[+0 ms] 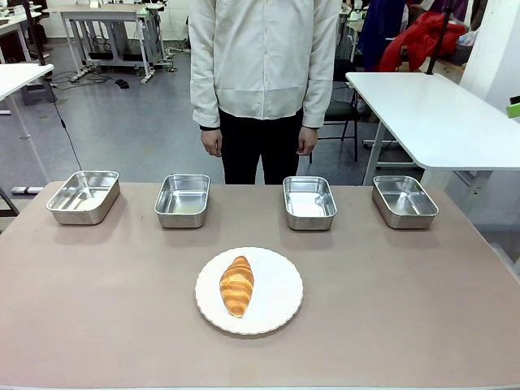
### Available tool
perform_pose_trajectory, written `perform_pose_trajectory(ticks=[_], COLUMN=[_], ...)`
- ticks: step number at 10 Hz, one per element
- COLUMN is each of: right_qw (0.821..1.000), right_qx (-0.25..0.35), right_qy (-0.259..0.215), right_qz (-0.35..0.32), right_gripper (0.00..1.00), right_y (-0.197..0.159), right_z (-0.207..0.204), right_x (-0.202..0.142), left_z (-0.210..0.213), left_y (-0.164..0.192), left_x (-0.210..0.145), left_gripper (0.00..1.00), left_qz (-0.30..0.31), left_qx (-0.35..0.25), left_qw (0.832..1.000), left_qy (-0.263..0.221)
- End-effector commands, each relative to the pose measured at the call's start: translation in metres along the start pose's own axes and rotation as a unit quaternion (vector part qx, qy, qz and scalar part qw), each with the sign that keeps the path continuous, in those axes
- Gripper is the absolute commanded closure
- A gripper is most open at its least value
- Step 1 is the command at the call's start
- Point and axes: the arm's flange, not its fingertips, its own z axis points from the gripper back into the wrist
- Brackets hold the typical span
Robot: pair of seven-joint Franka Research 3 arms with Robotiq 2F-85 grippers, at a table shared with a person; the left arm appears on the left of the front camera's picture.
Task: Place the bread in the container.
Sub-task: Place the Butter Roll into the Airtight Container indicated by the human.
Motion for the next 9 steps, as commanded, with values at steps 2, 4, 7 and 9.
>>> perform_pose_trajectory(ticks=[2, 4, 7, 9], right_qw=[1.000, 1.000, 1.000, 1.000], right_qx=[0.000, 0.000, 0.000, 0.000], right_qy=[-0.002, -0.002, -0.002, -0.002], right_qz=[0.001, 0.001, 0.001, 0.001], right_gripper=[0.00, 0.00, 0.00, 0.00], right_y=[0.0003, 0.0003, 0.0003, 0.0003], right_z=[0.0000, 0.0000, 0.0000, 0.0000], right_x=[0.0011, 0.0011, 0.0011, 0.0011], left_z=[0.0011, 0.0011, 0.0011, 0.0011], left_y=[-0.0009, -0.0009, -0.0009, -0.0009], left_x=[0.0000, 0.0000, 0.0000, 0.0000], left_gripper=[0.00, 0.00, 0.00, 0.00], left_qz=[-0.007, -0.007, -0.007, -0.007], left_qx=[-0.002, -0.002, -0.002, -0.002], left_qw=[1.000, 1.000, 1.000, 1.000], left_qy=[-0.002, -0.002, -0.002, -0.002])
